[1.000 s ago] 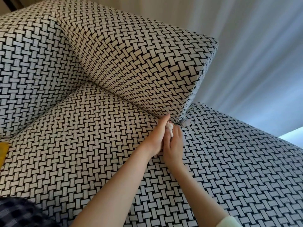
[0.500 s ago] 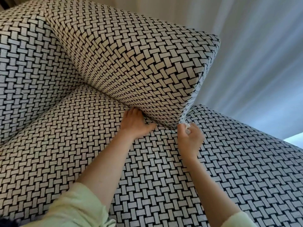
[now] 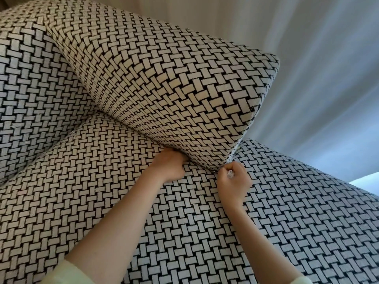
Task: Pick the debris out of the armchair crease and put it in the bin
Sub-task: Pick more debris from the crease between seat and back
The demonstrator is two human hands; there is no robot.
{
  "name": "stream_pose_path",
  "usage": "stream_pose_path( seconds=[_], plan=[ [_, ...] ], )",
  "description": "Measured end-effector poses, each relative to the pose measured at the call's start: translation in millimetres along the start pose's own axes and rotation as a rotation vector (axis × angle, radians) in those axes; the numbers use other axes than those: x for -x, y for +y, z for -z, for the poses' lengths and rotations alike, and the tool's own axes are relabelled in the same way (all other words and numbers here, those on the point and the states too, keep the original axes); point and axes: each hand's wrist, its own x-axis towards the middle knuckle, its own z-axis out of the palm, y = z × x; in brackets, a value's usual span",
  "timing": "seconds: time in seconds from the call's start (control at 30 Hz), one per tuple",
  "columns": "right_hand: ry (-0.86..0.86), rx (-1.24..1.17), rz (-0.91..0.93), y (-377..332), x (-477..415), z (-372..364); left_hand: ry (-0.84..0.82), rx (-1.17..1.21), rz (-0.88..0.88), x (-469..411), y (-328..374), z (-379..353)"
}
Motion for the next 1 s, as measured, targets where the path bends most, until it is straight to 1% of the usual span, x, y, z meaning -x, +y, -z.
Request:
stream_pose_path(
  seconds=[0.2, 0.3, 0.37, 0.43, 0.47, 0.53, 0.57, 0.6, 0.63, 0.67, 0.73, 0.77, 0.8, 0.87, 1.0],
  plan=[
    [0.040, 0.015, 0.061, 4, -1, -3, 0.000, -0.069, -0.080, 3, 12, -5],
    [0.041, 0.028, 0.052, 5, -1, -3, 0.012, -0.240, -0.187, 6, 24, -9],
    [0.041, 0.026, 0.035, 3, -2, -1, 0.046, -0.295, -0.221, 10, 31, -11],
    [0.032, -0.041, -0.014, -1, -1, 1, 0.127, -0.288, -0.255, 18, 33, -17],
    [0.040, -0.125, -0.054, -4, -1, 4, 0.161, -0.267, -0.265, 23, 35, -21],
    [0.110, -0.325, -0.139, -8, -5, 15, 0.162, -0.224, -0.227, 35, 38, -31],
    [0.155, -0.364, -0.164, -8, -10, 23, 0.145, -0.224, -0.203, 37, 40, -33],
    [0.159, -0.333, -0.175, -8, -17, 31, 0.134, -0.233, -0.183, 35, 42, -34],
    [0.113, -0.216, -0.186, -6, -28, 38, 0.122, -0.237, -0.166, 32, 44, -35],
    [0.018, -0.043, -0.204, -8, -39, 45, 0.115, -0.235, -0.148, 30, 47, -34],
    [-0.246, 0.287, -0.216, -11, -62, 50, 0.107, -0.231, -0.117, 27, 52, -34],
    [-0.372, 0.400, -0.197, -14, -72, 52, 0.102, -0.231, -0.110, 26, 53, -34],
    [-0.481, 0.478, -0.166, -19, -81, 50, 0.098, -0.232, -0.108, 25, 52, -34],
    [-0.639, 0.576, -0.125, -23, -96, 46, 0.088, -0.225, -0.113, 25, 51, -34],
    [-0.840, 0.659, -0.200, -32, -110, 40, 0.074, -0.214, -0.100, 22, 53, -31]
  ],
)
